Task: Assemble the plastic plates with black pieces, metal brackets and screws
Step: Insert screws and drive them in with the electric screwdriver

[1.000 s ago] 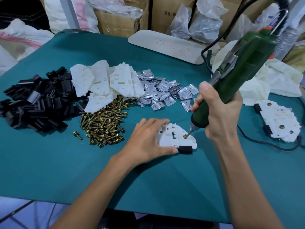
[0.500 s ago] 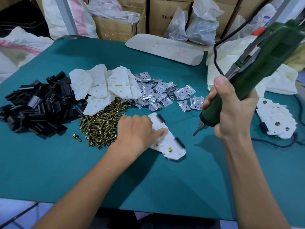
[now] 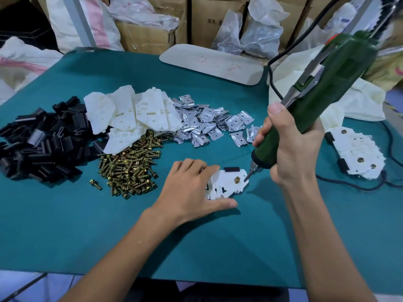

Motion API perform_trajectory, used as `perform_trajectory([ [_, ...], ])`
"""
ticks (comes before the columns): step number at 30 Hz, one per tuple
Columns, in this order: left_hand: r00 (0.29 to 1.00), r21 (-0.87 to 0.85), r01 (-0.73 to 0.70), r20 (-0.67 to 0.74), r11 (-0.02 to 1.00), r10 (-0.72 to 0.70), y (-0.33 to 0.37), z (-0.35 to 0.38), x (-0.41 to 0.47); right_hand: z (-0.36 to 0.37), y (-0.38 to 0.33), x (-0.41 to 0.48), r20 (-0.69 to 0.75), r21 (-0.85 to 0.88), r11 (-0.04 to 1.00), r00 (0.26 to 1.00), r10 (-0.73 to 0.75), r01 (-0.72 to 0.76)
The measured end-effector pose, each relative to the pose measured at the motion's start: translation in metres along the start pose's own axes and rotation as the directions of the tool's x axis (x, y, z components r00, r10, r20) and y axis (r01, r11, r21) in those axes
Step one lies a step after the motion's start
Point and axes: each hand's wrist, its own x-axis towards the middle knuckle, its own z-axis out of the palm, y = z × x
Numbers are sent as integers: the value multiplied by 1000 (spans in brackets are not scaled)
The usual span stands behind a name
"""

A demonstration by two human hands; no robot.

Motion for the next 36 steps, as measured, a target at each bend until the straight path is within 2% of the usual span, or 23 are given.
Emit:
perform_trajectory([
  [6,995,-50,-10,-100,999,5,2,13,-3,2,9,2,-48,-5,1000,999,10,-10],
  [14,992,-62,-21,-129,998,13,2,15,-4,4,22,3,-52,-29,1000,999,3,-5],
  [36,995,-94,0,-99,996,-10,3,12,-5,11,26,-6,29,-146,987,998,-57,60],
])
